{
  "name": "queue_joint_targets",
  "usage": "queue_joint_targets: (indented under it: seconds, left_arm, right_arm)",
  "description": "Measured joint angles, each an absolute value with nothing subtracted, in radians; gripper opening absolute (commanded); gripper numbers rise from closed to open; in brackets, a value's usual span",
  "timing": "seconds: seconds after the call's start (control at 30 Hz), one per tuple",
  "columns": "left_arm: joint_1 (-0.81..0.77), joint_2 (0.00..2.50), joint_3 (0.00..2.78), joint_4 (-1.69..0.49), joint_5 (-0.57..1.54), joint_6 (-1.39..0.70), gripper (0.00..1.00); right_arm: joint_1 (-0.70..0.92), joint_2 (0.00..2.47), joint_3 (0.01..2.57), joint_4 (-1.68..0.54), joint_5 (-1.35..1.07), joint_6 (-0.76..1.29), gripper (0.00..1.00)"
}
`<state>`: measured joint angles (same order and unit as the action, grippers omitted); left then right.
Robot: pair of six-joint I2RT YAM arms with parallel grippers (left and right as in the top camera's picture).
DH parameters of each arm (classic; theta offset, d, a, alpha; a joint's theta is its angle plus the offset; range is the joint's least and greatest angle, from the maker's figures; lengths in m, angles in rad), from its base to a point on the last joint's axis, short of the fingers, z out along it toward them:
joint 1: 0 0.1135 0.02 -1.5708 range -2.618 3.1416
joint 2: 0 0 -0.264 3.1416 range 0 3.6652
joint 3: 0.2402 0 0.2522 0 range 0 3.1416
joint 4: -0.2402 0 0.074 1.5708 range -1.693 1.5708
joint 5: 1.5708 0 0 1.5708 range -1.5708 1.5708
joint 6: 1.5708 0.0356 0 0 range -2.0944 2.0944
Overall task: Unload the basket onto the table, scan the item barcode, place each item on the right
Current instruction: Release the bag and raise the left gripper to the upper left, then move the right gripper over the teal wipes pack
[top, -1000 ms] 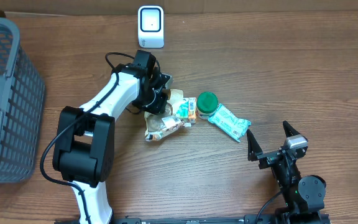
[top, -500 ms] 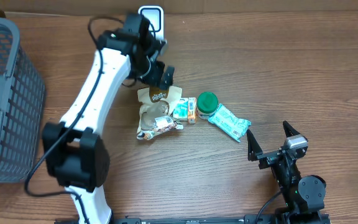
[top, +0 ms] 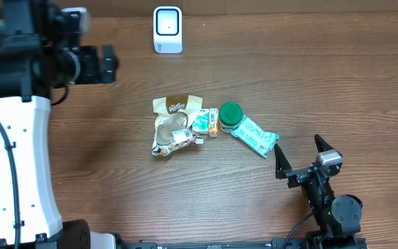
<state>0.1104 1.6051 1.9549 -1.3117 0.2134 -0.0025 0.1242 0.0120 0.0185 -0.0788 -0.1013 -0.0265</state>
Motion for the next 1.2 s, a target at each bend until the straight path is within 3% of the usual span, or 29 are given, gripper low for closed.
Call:
queue_joint_targets:
  seconds: [0.2,0.53,0.83,1.2]
  left_arm:
    - [0.205,1.608,1.955,-1.317,0.237,-0.010,1.00]
    - [0.205,1.608,1.955,-1.317,0.240,-0.010,1.00]
    - [0.205,1.608,1.955,-1.318,0.240,-0.009,0.99]
    - [0.205,1.608,1.955,-1.318,0.240,-0.010,0.99]
  right_arm:
    - [0.124,0.012,0.019,-0.079,-0.101,-0.027,1.00]
    - [0.124,0.012,0.035,-0.132,-0.162,0.007,1.00]
    - [0.124,0.081,0.332,-0.393,-0.176,0.025,1.00]
    - [0.124,0.372,0.684,-0.680,-0.176,0.027,1.00]
